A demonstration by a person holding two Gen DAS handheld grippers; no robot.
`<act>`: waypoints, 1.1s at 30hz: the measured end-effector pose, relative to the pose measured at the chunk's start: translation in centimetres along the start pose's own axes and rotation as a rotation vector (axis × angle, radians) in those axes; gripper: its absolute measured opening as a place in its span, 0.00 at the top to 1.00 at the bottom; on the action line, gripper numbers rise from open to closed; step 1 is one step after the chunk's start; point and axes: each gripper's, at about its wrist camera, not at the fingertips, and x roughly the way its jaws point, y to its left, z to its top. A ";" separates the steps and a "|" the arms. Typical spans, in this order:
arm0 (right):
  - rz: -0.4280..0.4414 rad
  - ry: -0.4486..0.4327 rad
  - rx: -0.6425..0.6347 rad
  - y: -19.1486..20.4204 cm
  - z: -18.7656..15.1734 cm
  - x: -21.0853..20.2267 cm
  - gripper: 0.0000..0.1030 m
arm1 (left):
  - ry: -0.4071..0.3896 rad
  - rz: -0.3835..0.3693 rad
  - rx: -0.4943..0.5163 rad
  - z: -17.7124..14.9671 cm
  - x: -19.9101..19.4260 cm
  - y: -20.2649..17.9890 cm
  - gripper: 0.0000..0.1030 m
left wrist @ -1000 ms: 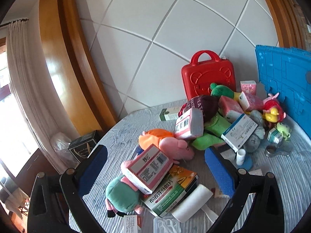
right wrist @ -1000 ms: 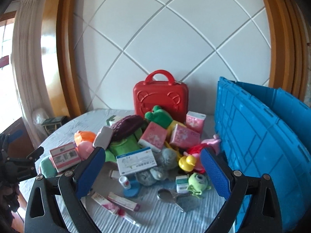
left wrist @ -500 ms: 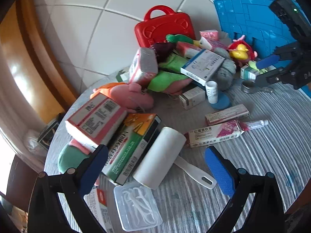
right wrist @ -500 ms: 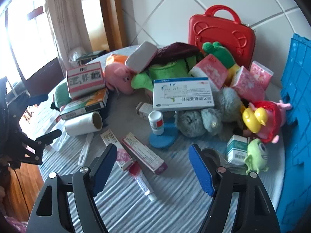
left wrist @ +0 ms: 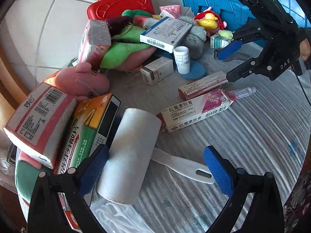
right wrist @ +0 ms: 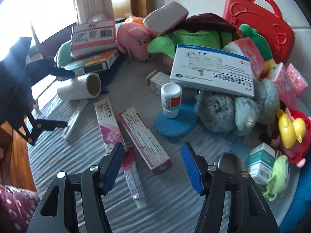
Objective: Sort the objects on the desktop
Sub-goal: 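Grasp the white lint roller with left gripper while right grasps pink ointment box, then lift the roller and ointment box and carry both over the blue crate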
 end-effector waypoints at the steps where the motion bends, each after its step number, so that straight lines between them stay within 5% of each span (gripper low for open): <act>1: 0.010 0.016 -0.013 -0.1 0.0 0.5 0.49 | 0.009 -0.006 0.013 0.0 0.3 0.2 0.03; 4: 0.037 0.053 -0.028 -0.7 0.2 1.8 0.58 | 0.064 -0.034 0.016 0.4 1.7 1.1 0.03; 14: 0.148 0.114 -0.096 -1.1 1.4 3.9 0.65 | 0.149 -0.080 -0.048 0.9 3.8 2.1 0.05; 21: 0.085 0.139 -0.092 0.8 0.7 3.5 0.73 | 0.144 -0.121 -0.156 0.5 3.2 2.4 0.53; 33: -0.039 0.043 0.200 0.7 -2.5 -0.8 0.73 | 0.064 -0.022 -0.180 0.6 0.7 1.6 0.56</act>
